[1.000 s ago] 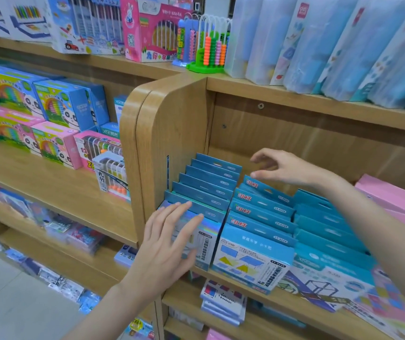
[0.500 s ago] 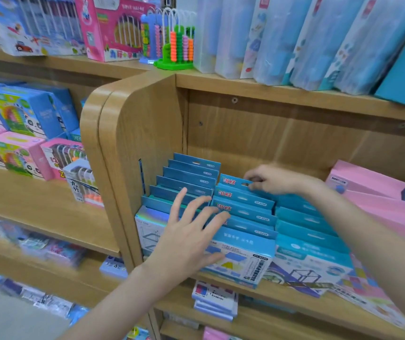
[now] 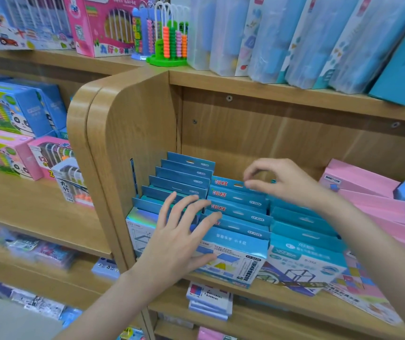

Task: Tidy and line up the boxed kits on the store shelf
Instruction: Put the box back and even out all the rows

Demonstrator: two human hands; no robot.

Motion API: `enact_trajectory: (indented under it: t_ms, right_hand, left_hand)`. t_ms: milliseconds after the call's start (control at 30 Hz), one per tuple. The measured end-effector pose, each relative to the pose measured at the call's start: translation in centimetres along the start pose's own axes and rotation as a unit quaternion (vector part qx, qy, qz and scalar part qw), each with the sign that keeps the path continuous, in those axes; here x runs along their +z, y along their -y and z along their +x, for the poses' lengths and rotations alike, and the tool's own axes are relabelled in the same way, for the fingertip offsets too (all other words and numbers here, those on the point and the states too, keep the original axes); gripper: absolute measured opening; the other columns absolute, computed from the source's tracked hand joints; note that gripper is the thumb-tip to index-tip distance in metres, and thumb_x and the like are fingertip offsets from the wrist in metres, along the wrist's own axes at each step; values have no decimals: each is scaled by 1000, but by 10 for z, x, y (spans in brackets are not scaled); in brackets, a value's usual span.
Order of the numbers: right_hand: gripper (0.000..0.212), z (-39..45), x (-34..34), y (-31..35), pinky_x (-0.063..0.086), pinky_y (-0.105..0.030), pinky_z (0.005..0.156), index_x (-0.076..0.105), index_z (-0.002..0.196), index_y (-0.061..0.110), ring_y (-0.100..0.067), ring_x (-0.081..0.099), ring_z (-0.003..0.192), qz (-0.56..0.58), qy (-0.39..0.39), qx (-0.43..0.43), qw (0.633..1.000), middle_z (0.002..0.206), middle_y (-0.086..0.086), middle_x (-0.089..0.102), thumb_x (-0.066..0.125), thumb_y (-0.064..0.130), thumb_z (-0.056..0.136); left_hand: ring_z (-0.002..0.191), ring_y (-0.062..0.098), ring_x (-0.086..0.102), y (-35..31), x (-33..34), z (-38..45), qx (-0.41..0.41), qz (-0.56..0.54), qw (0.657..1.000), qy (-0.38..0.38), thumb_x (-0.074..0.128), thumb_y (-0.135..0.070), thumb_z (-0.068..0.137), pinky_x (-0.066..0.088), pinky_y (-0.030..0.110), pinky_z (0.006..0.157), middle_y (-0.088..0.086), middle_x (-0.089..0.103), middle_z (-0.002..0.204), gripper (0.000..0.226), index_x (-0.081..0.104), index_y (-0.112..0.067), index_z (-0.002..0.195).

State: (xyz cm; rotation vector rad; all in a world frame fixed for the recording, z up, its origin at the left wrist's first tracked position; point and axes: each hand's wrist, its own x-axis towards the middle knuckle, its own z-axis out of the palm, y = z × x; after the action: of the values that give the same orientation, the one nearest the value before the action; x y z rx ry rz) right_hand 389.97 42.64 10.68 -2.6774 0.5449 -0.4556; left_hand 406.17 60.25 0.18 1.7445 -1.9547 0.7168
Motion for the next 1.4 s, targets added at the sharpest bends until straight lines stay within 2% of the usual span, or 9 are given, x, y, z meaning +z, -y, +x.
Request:
enact_trajectory:
  t_ms: [100, 200, 367, 500, 633, 800, 900, 1100, 1400]
  right_hand:
    - [11, -22, 12, 6, 37, -24, 91, 64, 83, 27, -8, 51, 99, -72, 82, 6, 994, 103, 8, 57, 65, 38, 81]
    - [21, -26, 24, 3, 30, -24, 96, 67, 89, 18, -10, 38, 111, -161, 90, 10, 983, 119, 5, 47, 60, 38, 85]
    - [24, -22, 28, 5, 21, -15, 92, 69, 80, 12, -6, 26, 118, -129, 80, 1, 988, 126, 7, 41, 61, 34, 85]
    - [25, -20, 27, 5, 25, -21, 98, 69, 78, 13, -7, 24, 121, -121, 97, 18, 988, 132, 9, 39, 62, 35, 84]
    - [23, -24, 24, 5, 25, -28, 104, 69, 95, 21, -4, 25, 121, -112, 93, 36, 989, 135, 9, 38, 60, 40, 84]
    - [41, -54, 27, 26, 25, -16, 98, 61, 103, 28, 1, 36, 116, -45, -18, -10, 999, 122, 14, 45, 51, 60, 80]
    - [52, -70, 51, 31, 27, -30, 103, 55, 107, 25, -8, 43, 109, -175, -31, -55, 983, 111, 7, 56, 47, 64, 75]
    - [68, -71, 75, 35, 13, -45, 105, 45, 114, 22, -14, 40, 107, -281, -66, -85, 954, 96, 4, 63, 76, 52, 61]
    - [62, -66, 71, 26, 4, -37, 107, 41, 118, 30, -9, 37, 107, -200, -57, -72, 976, 100, 7, 60, 73, 47, 67]
  left_hand:
    - [125, 27, 36, 3, 1, -8, -25, -3, 1000, 0, 71, -58, 66, 17, 50, 109, 6, 40, 131, 77, 42, -22, 128]
    - [125, 26, 36, 7, 1, -13, -28, 4, 1000, 10, 71, -57, 66, 17, 49, 109, 6, 41, 131, 80, 41, -23, 131]
    - [124, 25, 36, 11, 1, -10, -19, -9, 1000, 12, 71, -58, 65, 14, 48, 110, 3, 40, 128, 77, 41, -24, 128]
    - [125, 25, 33, 13, -1, -9, -11, -26, 999, 21, 65, -58, 66, 9, 45, 111, 3, 37, 130, 73, 41, -25, 125]
    - [124, 26, 34, 25, -6, -13, 2, 0, 1000, 29, 65, -61, 65, 10, 49, 110, 5, 38, 131, 78, 39, -24, 129]
    - [122, 27, 35, 32, -9, -17, 14, 31, 999, 24, 79, -52, 56, 13, 51, 107, 7, 38, 130, 91, 38, -24, 132]
    - [122, 28, 34, 32, -8, -17, 17, 38, 999, 28, 80, -54, 54, 13, 51, 107, 8, 37, 131, 96, 36, -23, 134]
    - [122, 29, 35, 33, -7, -18, 17, 44, 999, 24, 81, -53, 54, 14, 51, 106, 9, 38, 131, 97, 35, -23, 135]
    - [115, 28, 37, 35, -5, -20, 23, 33, 999, 16, 82, -50, 54, 15, 46, 107, 9, 39, 124, 96, 36, -22, 133]
